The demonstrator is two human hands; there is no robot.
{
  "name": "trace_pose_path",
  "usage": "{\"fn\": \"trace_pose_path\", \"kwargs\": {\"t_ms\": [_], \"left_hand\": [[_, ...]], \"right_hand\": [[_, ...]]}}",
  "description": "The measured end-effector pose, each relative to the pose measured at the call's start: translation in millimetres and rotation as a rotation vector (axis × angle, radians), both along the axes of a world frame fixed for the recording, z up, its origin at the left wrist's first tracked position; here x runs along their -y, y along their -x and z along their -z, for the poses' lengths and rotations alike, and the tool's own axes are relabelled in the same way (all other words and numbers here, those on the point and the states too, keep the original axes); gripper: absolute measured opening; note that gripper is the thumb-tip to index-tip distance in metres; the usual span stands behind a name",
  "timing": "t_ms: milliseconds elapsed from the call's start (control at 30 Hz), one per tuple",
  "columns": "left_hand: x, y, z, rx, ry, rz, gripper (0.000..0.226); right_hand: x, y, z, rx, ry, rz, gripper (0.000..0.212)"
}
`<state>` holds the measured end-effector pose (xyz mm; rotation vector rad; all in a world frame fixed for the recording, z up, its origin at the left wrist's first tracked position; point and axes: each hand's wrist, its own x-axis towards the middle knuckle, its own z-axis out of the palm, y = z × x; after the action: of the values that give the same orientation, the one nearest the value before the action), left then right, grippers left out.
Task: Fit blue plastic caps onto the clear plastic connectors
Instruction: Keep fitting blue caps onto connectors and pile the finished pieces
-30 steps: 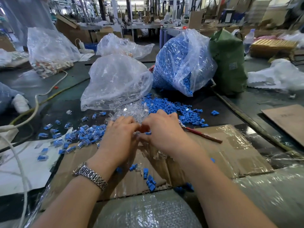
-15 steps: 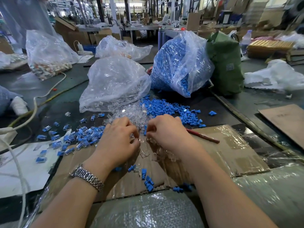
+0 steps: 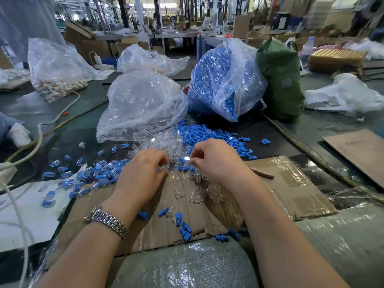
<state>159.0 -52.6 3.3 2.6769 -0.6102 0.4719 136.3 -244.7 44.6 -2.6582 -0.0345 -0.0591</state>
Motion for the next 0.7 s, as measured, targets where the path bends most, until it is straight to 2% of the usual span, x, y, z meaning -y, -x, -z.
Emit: {"fn": "trace_pose_path", "kwargs": {"t_ms": [233, 333, 433, 533, 600, 700], "left_hand": [[0, 3, -2, -0.025, -0.008, 0.025, 0.013], [1, 4, -3, -0.023, 0.081, 0.024, 0.011], [3, 5, -9, -0.144, 0.364, 0.042, 0.023], [1, 7, -17, -0.456, 0.761, 0.065, 0.019], [1, 11, -21, -0.589, 0.959, 0.101, 0.019], [3, 16, -28, -0.582, 1.068, 0.172, 0.028]], "right_hand": [[1, 2, -2, 0.025, -0.032, -0.006, 0.008], [5, 2, -3, 0.055, -0.129, -0.02, 0.007], [8, 3, -5, 0.086, -0.349, -0.03, 0.012], [10, 4, -6, 0.085, -0.61, -0.049, 0.007], [10, 4, -8, 0.068, -0.773, -0.078, 0.003], [10, 5, -9, 0.106, -0.757, -0.122, 0.002]]}}
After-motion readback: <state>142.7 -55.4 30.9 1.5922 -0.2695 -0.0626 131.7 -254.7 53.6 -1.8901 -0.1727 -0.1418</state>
